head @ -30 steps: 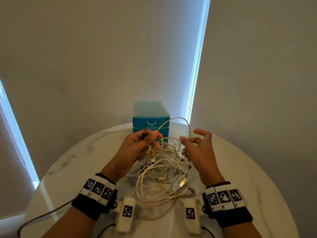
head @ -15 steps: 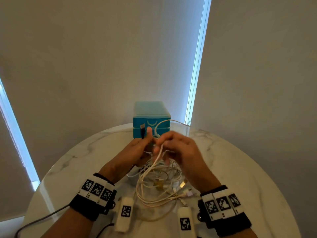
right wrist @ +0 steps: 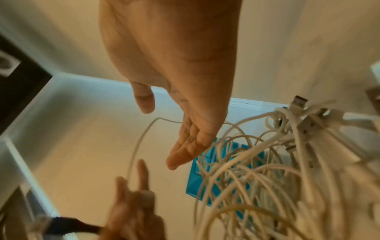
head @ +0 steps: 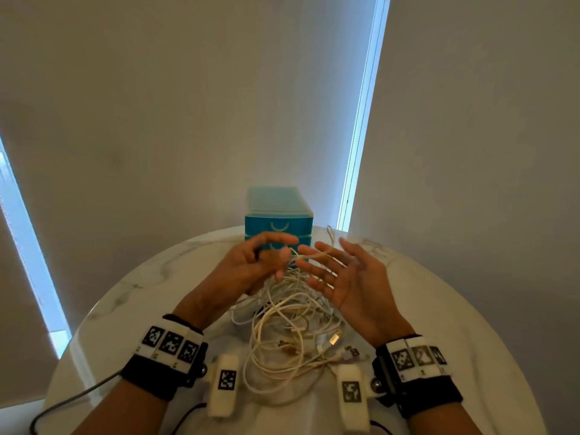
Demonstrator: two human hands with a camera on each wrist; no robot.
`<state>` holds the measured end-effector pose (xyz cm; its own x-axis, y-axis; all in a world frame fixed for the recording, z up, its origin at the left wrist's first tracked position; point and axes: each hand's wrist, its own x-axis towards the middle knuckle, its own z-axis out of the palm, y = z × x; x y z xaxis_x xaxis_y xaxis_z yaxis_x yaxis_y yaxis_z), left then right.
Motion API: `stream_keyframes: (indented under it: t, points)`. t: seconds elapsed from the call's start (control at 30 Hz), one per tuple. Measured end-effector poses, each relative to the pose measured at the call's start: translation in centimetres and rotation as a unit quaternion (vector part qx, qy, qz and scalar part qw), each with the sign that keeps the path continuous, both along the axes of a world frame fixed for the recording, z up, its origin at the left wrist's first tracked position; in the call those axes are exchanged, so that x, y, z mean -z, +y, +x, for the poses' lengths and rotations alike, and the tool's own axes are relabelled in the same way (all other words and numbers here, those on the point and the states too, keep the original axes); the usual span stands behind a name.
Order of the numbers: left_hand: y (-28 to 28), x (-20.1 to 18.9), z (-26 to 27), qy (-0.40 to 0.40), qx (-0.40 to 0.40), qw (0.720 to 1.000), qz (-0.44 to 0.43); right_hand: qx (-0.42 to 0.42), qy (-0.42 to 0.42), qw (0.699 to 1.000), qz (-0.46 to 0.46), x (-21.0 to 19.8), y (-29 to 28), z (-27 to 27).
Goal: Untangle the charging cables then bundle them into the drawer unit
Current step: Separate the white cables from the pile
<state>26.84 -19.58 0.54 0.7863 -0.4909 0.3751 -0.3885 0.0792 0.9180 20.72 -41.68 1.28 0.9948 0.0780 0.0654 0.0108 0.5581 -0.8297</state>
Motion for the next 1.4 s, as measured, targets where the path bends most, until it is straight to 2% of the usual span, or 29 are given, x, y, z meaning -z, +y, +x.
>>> stream_keyframes:
  t: [0.07,0.13,0.2,0.27,0.3,0.37,0.43,0.5,0.57,0.6,0.67,0.77,0.83,0.87,0.93,1.0,1.13,1.2,1.33,1.4]
  points:
    - [-0.6,0.6,0.0,-0.016,0.04,0.993,0.111,0.005,-0.007,0.996,0.094,-0.3,-1.2,0.0]
    - [-0.8,1.3,0.2,-0.018,0.099,0.977,0.189,0.036,-0.02,0.989,0.14,-0.6,-2.0,0.2]
    - [-0.9,1.2,0.2,-0.019,0.099,0.975,0.198,0.057,-0.037,0.988,0.138,-0.6,-2.2,0.5]
    - [-1.0,0.3,-0.5,0.0,0.025,0.983,0.179,0.052,-0.051,0.995,0.072,-0.8,-1.4,0.4]
    - [-1.2,0.1,-0.7,0.023,-0.013,0.987,0.159,0.037,-0.058,0.998,0.012,-0.8,-0.7,0.2]
    - [-1.2,0.3,-0.5,0.089,-0.037,0.991,0.097,-0.023,-0.066,0.989,-0.127,-0.7,0.8,-0.4]
    - [-1.1,0.6,-0.2,0.143,-0.03,0.989,0.038,-0.112,-0.073,0.96,-0.248,-0.4,2.4,-1.0]
    - [-1.0,0.3,-0.3,0.156,-0.015,0.987,0.022,-0.175,-0.086,0.92,-0.339,0.2,3.4,-1.3]
    - [-0.9,0.1,-0.3,0.141,-0.007,0.99,-0.002,-0.184,-0.085,0.901,-0.383,0.6,3.8,-1.4]
    - [-0.8,0.2,-0.1,0.13,-0.003,0.991,-0.022,-0.176,-0.077,0.904,-0.382,0.6,3.9,-1.3]
    - [-0.4,0.2,0.0,0.11,0.01,0.992,-0.055,-0.138,-0.048,0.932,-0.331,0.3,3.5,-1.1]
    - [-0.2,-0.1,-0.5,0.092,0.019,0.993,-0.071,-0.05,0.009,0.991,-0.126,-0.3,1.8,-0.5]
    - [-0.7,-0.2,-0.7,0.063,0.008,0.998,-0.012,-0.024,0.036,0.999,0.009,-0.5,0.5,-0.4]
    - [-0.8,-0.3,-0.9,0.041,0.017,0.999,0.02,-0.019,0.04,0.998,0.036,-0.6,0.1,-0.4]
    - [-0.9,-0.2,-1.2,0.01,0.049,0.996,0.076,0.001,0.035,0.999,0.011,-0.5,-0.2,-0.2]
    - [-0.8,-0.3,-1.5,0.016,0.061,0.993,0.102,0.037,0.034,0.998,-0.031,-0.2,0.1,0.2]
    - [-1.3,-0.7,-1.8,0.082,-0.004,0.993,0.084,0.092,0.007,0.992,-0.087,-0.3,0.5,0.2]
    - [-1.5,-0.3,-1.1,0.108,-0.037,0.991,0.071,0.104,-0.025,0.992,-0.063,-0.9,0.2,-0.1]
    - [-1.4,0.1,-0.3,0.167,-0.07,0.983,0.012,0.054,-0.095,0.991,0.078,-2.5,-0.7,-0.9]
    - [-1.4,0.2,-0.2,0.187,-0.065,0.98,-0.017,0.053,-0.093,0.993,0.046,-2.6,-1.0,-0.9]
